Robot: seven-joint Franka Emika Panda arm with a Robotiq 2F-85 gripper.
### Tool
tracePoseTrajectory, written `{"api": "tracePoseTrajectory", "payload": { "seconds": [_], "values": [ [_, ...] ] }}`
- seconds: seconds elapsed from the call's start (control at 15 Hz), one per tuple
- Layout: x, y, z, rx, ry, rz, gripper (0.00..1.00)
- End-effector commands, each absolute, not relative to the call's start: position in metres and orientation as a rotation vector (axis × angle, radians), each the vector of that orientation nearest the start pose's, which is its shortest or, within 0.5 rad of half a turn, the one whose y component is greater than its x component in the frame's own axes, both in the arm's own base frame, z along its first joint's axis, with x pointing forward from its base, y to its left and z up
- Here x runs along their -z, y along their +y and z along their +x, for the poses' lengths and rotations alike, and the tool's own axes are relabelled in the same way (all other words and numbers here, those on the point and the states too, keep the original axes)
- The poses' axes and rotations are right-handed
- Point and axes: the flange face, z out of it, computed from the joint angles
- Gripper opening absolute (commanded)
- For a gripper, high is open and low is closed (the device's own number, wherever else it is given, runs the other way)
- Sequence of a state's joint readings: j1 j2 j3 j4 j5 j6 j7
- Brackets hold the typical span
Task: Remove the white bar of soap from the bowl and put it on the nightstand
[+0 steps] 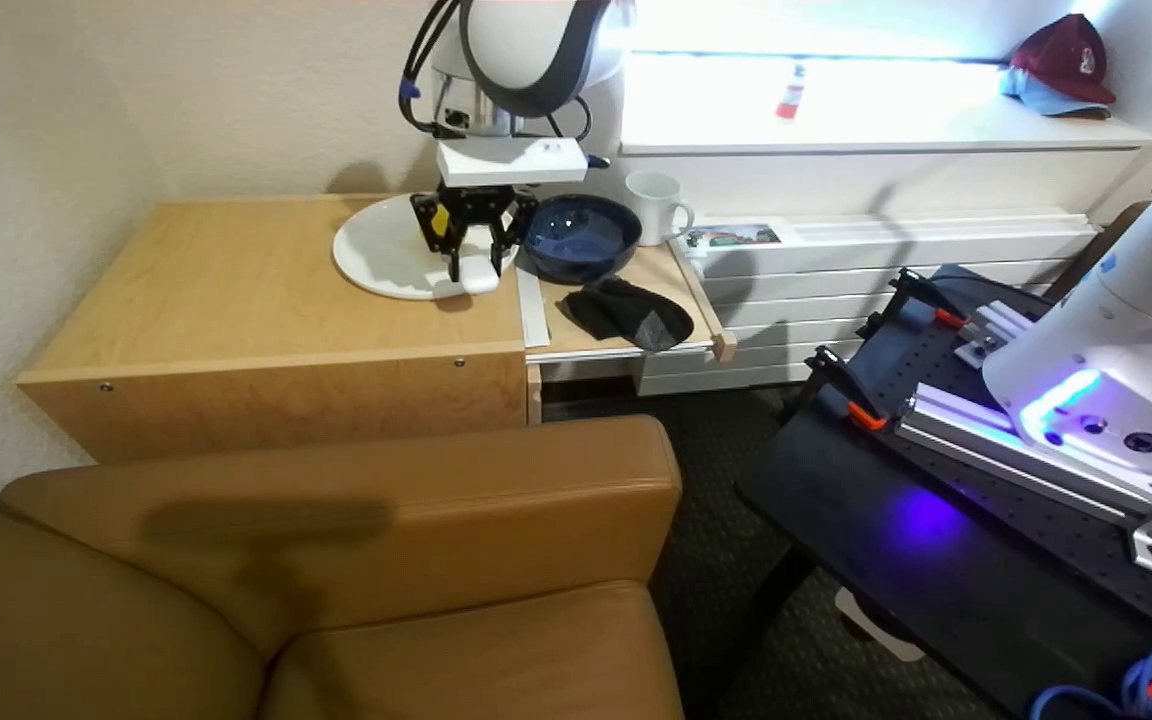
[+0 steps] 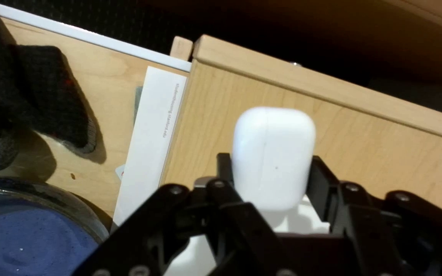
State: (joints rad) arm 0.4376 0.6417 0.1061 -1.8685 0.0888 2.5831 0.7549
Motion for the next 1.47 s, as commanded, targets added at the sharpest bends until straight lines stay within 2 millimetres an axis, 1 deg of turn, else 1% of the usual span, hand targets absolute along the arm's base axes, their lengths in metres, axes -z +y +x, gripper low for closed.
{"api": "tracePoseTrajectory", "payload": {
  "seconds": [0.0, 0.13, 0.33, 0.47, 0.87, 0.93, 1.0, 1.07, 1.2, 1.27, 1.4],
  "values": [
    [-0.153, 0.325, 0.559, -0.053, 0.493, -2.983, 0.25],
    [-0.139, 0.324, 0.560, -0.067, 0.517, -2.985, 0.25],
    [-0.124, 0.323, 0.560, -0.096, 0.540, -2.978, 0.25],
    [-0.121, 0.326, 0.561, -0.096, 0.551, -2.952, 0.25],
    [-0.118, 0.337, 0.560, -0.131, 0.578, -2.908, 0.25],
    [-0.118, 0.337, 0.560, -0.146, 0.586, -2.908, 0.73],
    [-0.117, 0.337, 0.558, -0.164, 0.577, -2.914, 0.77],
    [-0.116, 0.337, 0.556, -0.171, 0.572, -2.928, 0.82],
    [-0.116, 0.335, 0.556, -0.177, 0.572, -2.939, 0.96],
    [-0.117, 0.334, 0.556, -0.175, 0.574, -2.942, 1.00],
    [-0.126, 0.333, 0.554, -0.184, 0.554, -2.951, 1.00]
  ]
}}
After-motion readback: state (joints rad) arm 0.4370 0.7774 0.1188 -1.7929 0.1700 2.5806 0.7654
